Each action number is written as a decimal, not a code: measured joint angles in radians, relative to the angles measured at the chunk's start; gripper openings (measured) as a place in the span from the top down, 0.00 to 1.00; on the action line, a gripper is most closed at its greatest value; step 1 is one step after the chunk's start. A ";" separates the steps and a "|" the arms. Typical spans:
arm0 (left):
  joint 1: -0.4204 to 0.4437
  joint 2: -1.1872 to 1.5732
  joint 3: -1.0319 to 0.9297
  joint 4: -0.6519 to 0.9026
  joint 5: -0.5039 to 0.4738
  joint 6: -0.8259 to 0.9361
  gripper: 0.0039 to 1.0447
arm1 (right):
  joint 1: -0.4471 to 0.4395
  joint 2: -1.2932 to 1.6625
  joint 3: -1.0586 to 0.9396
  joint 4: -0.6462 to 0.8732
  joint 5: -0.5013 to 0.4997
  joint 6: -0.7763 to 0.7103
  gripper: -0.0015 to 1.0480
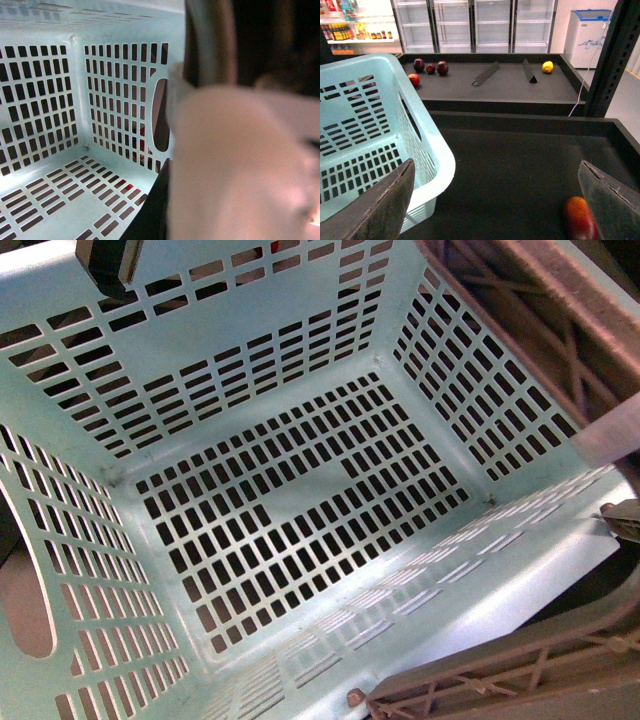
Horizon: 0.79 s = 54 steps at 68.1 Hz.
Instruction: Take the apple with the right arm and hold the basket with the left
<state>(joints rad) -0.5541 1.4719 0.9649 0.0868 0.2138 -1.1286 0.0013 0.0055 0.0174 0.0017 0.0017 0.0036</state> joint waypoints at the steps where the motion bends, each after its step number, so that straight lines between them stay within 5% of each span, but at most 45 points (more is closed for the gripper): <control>1: 0.000 0.000 0.000 0.000 0.000 0.002 0.95 | 0.000 0.000 0.000 0.000 0.000 0.000 0.09; 11: 0.000 0.000 0.000 0.000 0.004 0.002 0.95 | 0.001 0.002 0.001 -0.002 0.007 0.003 0.09; 19: 0.000 0.000 0.000 -0.001 0.007 0.002 0.95 | 0.102 0.176 0.104 -0.284 0.341 0.178 0.09; 24: 0.000 0.000 0.001 -0.001 0.007 0.003 0.95 | 0.090 0.253 0.109 -0.315 0.408 0.246 0.09; 35: 0.000 0.002 0.001 -0.001 0.003 0.004 0.95 | -0.070 0.451 0.101 -0.111 0.288 0.270 0.09; 54: 0.000 0.002 0.001 -0.001 0.003 0.006 0.95 | -0.300 1.309 0.116 0.542 0.133 0.153 0.09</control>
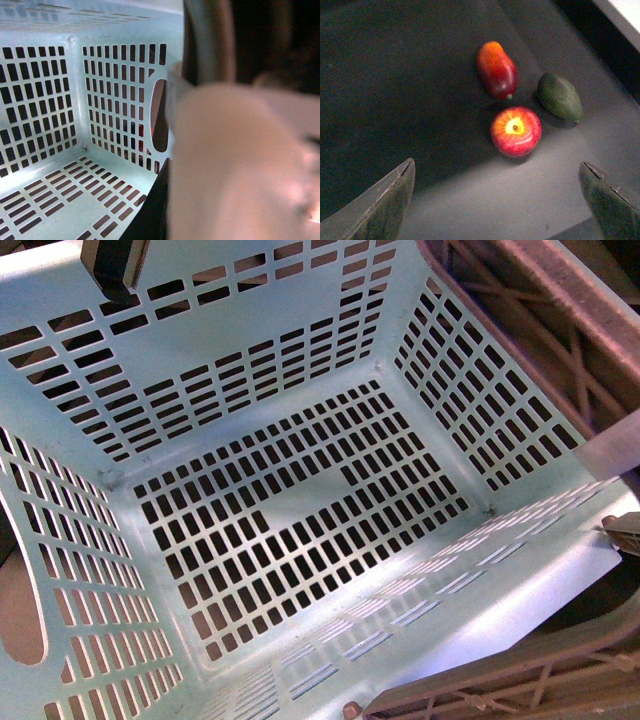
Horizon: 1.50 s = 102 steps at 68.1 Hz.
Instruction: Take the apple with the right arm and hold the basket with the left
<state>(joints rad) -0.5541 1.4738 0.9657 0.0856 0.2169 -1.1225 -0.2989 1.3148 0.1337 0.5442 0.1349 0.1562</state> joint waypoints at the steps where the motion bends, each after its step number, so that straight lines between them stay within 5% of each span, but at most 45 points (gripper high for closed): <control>1: 0.000 0.000 0.000 0.000 0.000 0.000 0.95 | -0.005 0.039 0.007 0.023 -0.005 -0.012 0.09; 10: 0.000 0.000 0.000 0.000 0.004 -0.003 0.95 | -0.055 0.467 0.109 0.216 -0.010 -0.092 0.09; 23: 0.000 0.000 0.000 0.000 0.000 -0.001 0.95 | -0.109 0.849 0.222 0.246 0.001 -0.110 0.09; 102: 0.000 0.000 0.000 0.000 0.003 -0.001 0.95 | -0.092 1.081 0.668 0.031 0.087 0.028 0.10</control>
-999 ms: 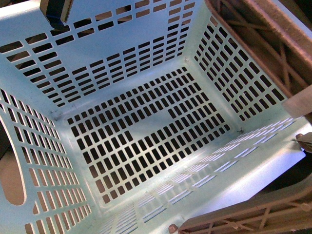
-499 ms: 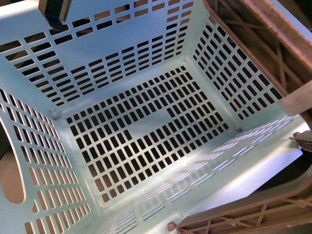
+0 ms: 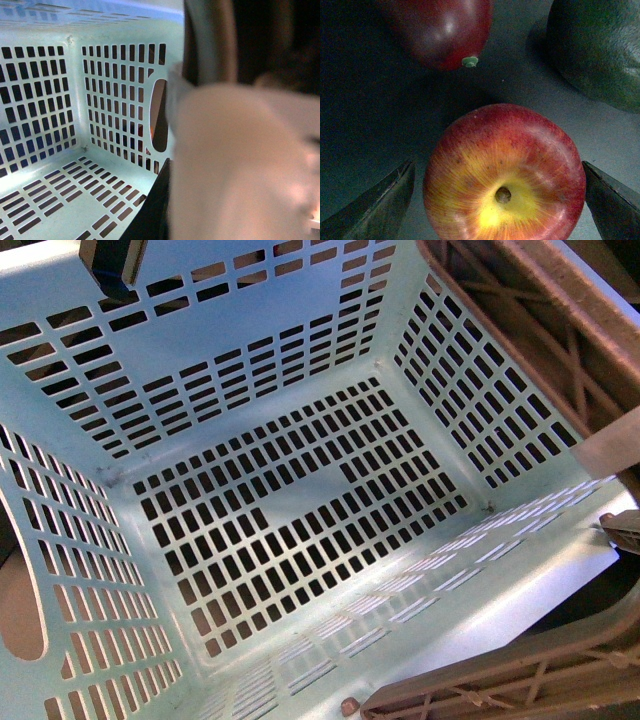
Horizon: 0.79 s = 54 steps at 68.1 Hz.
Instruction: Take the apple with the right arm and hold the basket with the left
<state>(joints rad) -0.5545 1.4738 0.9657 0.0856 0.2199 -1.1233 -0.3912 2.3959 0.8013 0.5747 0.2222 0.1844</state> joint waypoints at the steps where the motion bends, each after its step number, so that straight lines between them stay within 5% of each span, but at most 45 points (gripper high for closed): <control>1: 0.000 0.000 0.000 0.000 0.000 0.000 0.95 | 0.000 0.001 0.000 0.000 0.001 -0.001 0.11; 10: 0.000 0.000 0.000 0.000 0.000 0.000 0.95 | -0.006 0.004 -0.011 0.009 -0.003 -0.003 0.24; 34: 0.000 0.000 0.000 0.000 0.000 0.000 0.95 | -0.055 -0.281 -0.259 0.081 -0.153 -0.102 0.24; 54: 0.000 0.000 0.000 0.000 0.000 0.000 0.95 | 0.005 -0.853 -0.411 -0.163 -0.265 -0.070 0.24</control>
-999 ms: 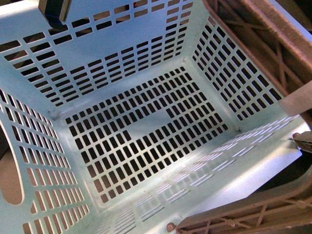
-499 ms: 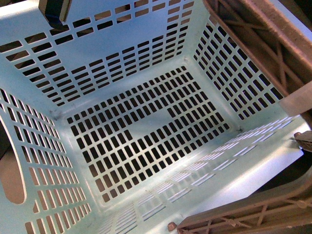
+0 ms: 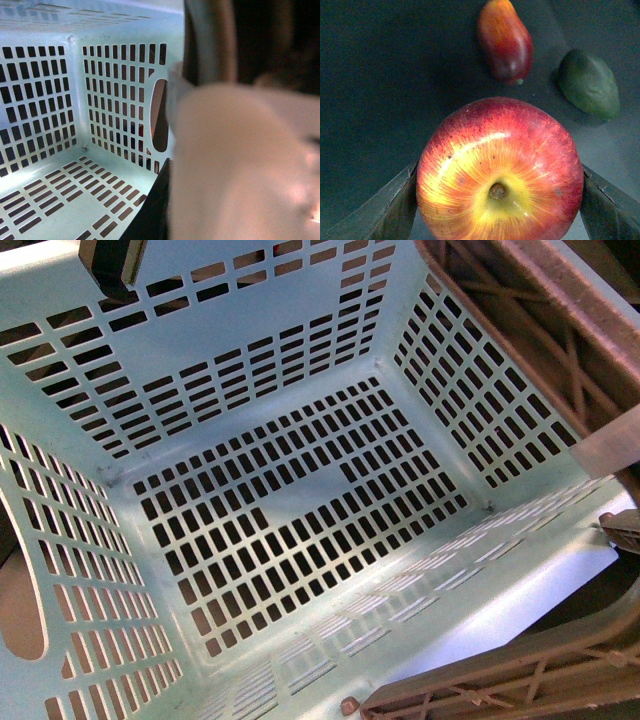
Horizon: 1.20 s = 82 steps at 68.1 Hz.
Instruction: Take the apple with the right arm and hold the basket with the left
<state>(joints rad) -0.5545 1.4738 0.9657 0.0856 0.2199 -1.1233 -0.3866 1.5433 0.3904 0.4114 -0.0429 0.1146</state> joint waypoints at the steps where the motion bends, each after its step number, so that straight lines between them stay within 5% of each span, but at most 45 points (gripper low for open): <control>1: 0.000 0.000 0.000 0.000 0.000 0.000 0.95 | 0.007 -0.028 0.000 -0.015 0.000 0.006 0.24; 18: 0.000 0.000 0.000 0.000 0.000 0.000 0.95 | 0.301 -0.547 0.093 -0.244 0.104 0.187 0.24; 43: 0.000 0.000 0.000 0.000 0.000 0.000 0.95 | 0.774 -0.470 0.092 -0.174 0.265 0.359 0.24; 54: 0.000 0.000 0.000 0.000 0.000 0.000 0.95 | 0.843 -0.390 0.075 -0.135 0.280 0.396 0.24; 63: 0.000 0.000 0.000 0.000 -0.002 0.000 0.95 | 0.857 -0.371 0.066 -0.122 0.295 0.413 0.07; 82: 0.000 0.002 -0.001 -0.002 -0.006 0.008 0.95 | 0.796 -0.515 0.066 -0.247 0.423 0.415 0.09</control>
<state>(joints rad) -0.5541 1.4761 0.9646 0.0834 0.2142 -1.1149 0.4095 1.0279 0.4564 0.1646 0.3801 0.5293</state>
